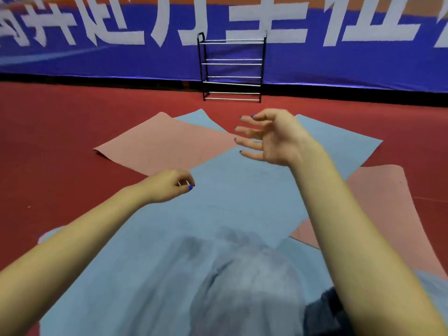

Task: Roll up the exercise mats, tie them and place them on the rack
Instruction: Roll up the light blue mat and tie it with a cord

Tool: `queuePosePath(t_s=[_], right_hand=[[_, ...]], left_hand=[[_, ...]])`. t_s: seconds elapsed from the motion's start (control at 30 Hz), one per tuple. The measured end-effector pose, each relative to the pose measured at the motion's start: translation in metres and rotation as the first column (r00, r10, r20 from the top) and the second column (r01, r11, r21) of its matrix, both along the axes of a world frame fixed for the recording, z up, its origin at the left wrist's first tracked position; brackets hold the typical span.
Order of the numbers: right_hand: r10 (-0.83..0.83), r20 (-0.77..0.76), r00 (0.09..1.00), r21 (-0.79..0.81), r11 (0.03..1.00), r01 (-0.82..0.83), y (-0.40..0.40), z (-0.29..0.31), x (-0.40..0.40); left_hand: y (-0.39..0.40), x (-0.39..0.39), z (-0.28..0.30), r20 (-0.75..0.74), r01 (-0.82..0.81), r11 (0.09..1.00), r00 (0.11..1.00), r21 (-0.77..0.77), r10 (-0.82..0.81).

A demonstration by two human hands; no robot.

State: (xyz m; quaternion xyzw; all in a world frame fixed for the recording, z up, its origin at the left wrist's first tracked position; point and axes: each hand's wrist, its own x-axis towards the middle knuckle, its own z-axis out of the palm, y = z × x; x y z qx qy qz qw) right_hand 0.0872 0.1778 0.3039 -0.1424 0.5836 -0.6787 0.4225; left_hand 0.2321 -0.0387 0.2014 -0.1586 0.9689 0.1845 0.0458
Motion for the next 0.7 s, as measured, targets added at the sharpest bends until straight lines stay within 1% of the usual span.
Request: queuePosePath(t_s=[0.07,0.1,0.13,0.17,0.2,0.27,0.3,0.33,0.37,0.4,0.43,0.47,0.57,0.6,0.63,0.67,0.7], right_hand=[[0.089,-0.235,0.968,0.156,0.986,-0.053,-0.006,0.021,0.0],[0.126,-0.322,0.938,0.22,0.974,-0.056,-0.011,0.025,0.001],[0.15,-0.38,0.913,0.267,0.963,-0.047,-0.017,0.023,0.004],[0.164,-0.406,0.899,0.299,0.953,-0.039,-0.023,0.016,0.009],[0.174,-0.401,0.899,0.325,0.945,-0.038,-0.029,0.001,0.014],[0.225,-0.311,0.923,0.387,0.917,-0.093,-0.039,-0.045,0.025],[0.264,-0.243,0.933,0.439,0.888,-0.137,-0.042,-0.072,0.031],[0.326,-0.202,0.924,0.515,0.837,-0.183,-0.043,-0.098,0.035],[0.441,-0.212,0.872,0.619,0.751,-0.229,-0.042,-0.12,0.037],[0.569,-0.225,0.791,0.722,0.643,-0.256,-0.04,-0.138,0.036],[0.665,-0.234,0.709,0.801,0.545,-0.247,-0.037,-0.151,0.034],[0.724,-0.235,0.649,0.844,0.483,-0.234,-0.035,-0.157,0.031],[0.807,-0.126,0.576,0.887,0.352,-0.3,-0.033,-0.162,0.022],[0.837,-0.101,0.538,0.908,0.299,-0.295,-0.033,-0.161,0.022],[0.868,-0.087,0.489,0.926,0.251,-0.281,-0.035,-0.162,0.023],[0.894,-0.081,0.44,0.936,0.22,-0.274,-0.037,-0.164,0.024],[0.908,-0.07,0.413,0.935,0.204,-0.289,-0.039,-0.164,0.027]], left_hand=[[-0.005,0.006,-0.048,0.096,0.009,0.999,0.995,-0.046,-0.004],[-0.004,0.009,-0.073,0.137,0.014,0.999,0.99,-0.048,-0.008],[-0.001,0.013,-0.099,0.174,0.018,0.999,0.985,-0.036,-0.012],[0.004,0.019,-0.126,0.213,0.021,1.0,0.977,-0.016,-0.017],[0.011,0.025,-0.153,0.258,0.021,1.0,0.966,0.007,-0.022],[0.029,0.042,-0.205,0.355,0.007,0.999,0.934,0.043,-0.022],[0.04,0.051,-0.228,0.408,-0.001,0.999,0.913,0.047,-0.018],[0.051,0.062,-0.247,0.453,-0.01,0.999,0.891,0.04,-0.009],[0.062,0.072,-0.262,0.489,-0.015,0.999,0.872,0.029,-0.001],[0.072,0.082,-0.274,0.525,-0.02,1.0,0.851,0.019,0.007],[0.082,0.092,-0.284,0.553,-0.025,1.0,0.833,0.009,0.015],[0.091,0.103,-0.294,0.575,-0.036,0.999,0.817,-0.011,0.036],[0.107,0.134,-0.323,0.626,-0.131,0.991,0.769,-0.042,0.128],[0.108,0.144,-0.331,0.643,-0.168,0.985,0.749,-0.046,0.158],[0.107,0.154,-0.339,0.659,-0.183,0.981,0.732,-0.057,0.175],[0.106,0.162,-0.341,0.67,-0.182,0.981,0.72,-0.072,0.183],[0.103,0.17,-0.343,0.673,-0.165,0.982,0.717,-0.088,0.181]])
